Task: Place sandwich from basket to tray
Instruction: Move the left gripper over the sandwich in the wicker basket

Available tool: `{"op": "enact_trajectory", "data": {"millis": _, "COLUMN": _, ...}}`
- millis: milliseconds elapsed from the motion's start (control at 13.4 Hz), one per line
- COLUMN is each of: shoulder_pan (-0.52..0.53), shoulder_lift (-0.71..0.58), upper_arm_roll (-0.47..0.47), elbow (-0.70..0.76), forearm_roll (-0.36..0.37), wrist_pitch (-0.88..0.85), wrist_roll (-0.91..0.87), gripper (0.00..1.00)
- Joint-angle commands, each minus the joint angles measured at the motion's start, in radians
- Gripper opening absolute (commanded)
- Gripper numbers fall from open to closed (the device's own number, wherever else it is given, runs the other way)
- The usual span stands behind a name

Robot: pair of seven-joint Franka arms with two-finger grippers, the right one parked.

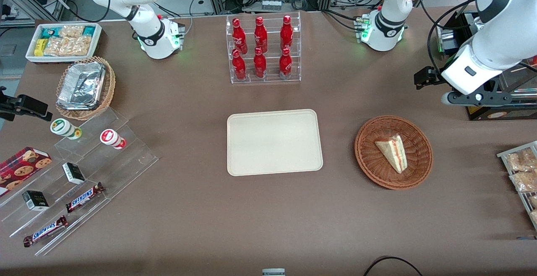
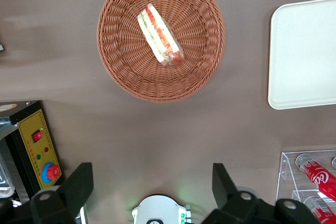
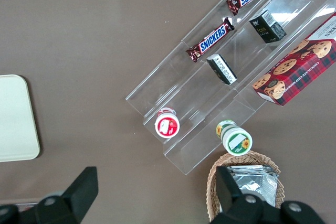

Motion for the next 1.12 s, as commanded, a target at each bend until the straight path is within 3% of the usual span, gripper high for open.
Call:
{"op": "enact_trajectory", "data": {"millis": 0, "shoulder_pan": -0.022, "shoulder_lift": -0.002, "upper_arm_roll": 0.013, "elbow": 0.015, "forearm_roll": -0.001, "wrist_pitch": -0.025, "wrist_roll": 0.001, "gripper": 1.00}}
{"op": "enact_trajectory", "data": {"millis": 298, "shoulder_pan": -0.016, "shoulder_lift": 0.027, "upper_arm_roll": 0.016, "elbow": -0.045, "forearm_roll": -0.002, "wrist_pitch": 0.036, "wrist_roll": 0.008, "gripper": 1.00}}
{"op": "enact_trajectory", "data": {"millis": 744, "shoulder_pan": -0.014, "shoulder_lift": 0.051, "upper_arm_roll": 0.018, "elbow": -0.305, "forearm_roll": 0.001, "wrist_pitch": 0.388, "wrist_roll": 0.004, "gripper": 1.00}}
{"op": "enact_trajectory", "data": {"millis": 1041, "shoulder_pan": -0.014, "shoulder_lift": 0.163, "upper_arm_roll": 0.039, "elbow": -0.344, "forearm_roll": 0.001, "wrist_pitch": 0.533, "wrist_roll": -0.006, "gripper": 1.00}}
